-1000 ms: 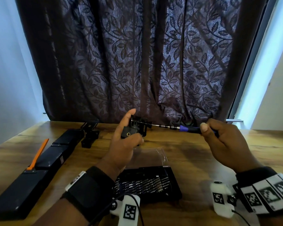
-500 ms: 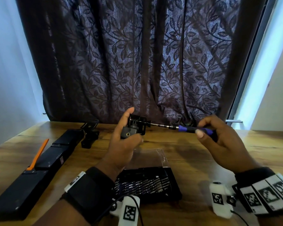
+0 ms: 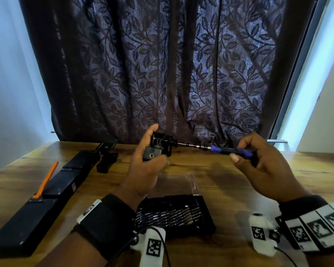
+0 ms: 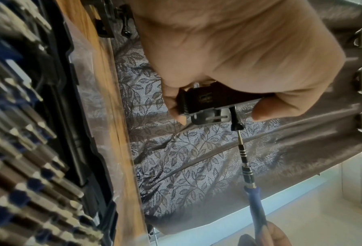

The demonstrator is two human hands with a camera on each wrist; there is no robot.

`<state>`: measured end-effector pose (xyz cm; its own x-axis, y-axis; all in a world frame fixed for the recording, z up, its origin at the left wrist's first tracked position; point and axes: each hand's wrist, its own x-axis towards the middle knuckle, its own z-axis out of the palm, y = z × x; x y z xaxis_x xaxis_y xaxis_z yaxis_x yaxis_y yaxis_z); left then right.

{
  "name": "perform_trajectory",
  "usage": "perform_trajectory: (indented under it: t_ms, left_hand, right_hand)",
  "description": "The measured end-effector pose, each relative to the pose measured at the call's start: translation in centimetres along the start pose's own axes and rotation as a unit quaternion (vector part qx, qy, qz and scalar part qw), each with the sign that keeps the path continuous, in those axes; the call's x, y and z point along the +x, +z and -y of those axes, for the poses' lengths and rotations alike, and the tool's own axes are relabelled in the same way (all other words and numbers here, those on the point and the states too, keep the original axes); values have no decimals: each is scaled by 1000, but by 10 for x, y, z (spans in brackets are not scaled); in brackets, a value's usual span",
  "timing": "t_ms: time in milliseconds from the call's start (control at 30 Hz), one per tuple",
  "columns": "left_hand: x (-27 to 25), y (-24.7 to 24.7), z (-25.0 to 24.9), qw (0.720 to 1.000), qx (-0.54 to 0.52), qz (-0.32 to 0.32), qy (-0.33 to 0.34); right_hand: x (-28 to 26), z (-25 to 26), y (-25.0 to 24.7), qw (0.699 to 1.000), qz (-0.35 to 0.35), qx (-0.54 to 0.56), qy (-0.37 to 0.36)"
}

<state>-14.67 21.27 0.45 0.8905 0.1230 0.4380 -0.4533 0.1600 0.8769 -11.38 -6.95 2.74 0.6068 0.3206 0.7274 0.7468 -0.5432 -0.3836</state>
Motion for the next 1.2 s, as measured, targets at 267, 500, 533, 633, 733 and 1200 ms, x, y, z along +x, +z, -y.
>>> perform_trajectory:
  t_ms: [267,500,533,633,733,1200]
  left_hand:
    - [-2,2,-2,1000,-5,12,10]
    - [-1,0,0,1000,11,3,5]
    - [-1,0,0,1000,12,6,8]
    - [-2,1,-1,1000,13,14,23]
    - [-2,0,-1,999,27,15,22]
    - [-1,-3,6,997,66,25,7]
  right_hand:
    - [0,-2,2,1000,-7,15,-5]
    - [0,-5,1,1000,-2,-20,7]
    - [0,-6,1,1000,1,-21,1]
    - [1,-4,2,1000,8,-1,-4]
    - [-1,-3,0,1000,8,29,0]
    - [0,-1,0,999,0,46,14]
